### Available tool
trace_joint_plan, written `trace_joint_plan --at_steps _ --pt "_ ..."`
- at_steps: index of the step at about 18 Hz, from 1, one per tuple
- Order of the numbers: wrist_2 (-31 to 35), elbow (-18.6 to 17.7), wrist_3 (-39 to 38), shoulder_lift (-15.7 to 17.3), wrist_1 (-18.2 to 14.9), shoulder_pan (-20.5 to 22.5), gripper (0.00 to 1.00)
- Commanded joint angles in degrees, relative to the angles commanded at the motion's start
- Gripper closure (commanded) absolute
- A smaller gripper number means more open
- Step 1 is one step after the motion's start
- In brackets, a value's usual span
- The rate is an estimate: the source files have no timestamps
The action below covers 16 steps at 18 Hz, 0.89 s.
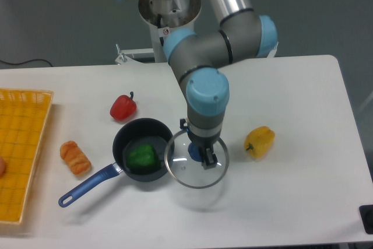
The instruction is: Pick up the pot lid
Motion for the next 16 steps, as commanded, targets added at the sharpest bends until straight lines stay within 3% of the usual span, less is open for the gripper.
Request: trace_joint_plan --at_steps 5,16 --pt "0.0 -0.1 0.1 1.4 -2.3 0.3 0.43" --pt "0.1 -0.6 0.0 1.8 -2.4 0.0 0.43"
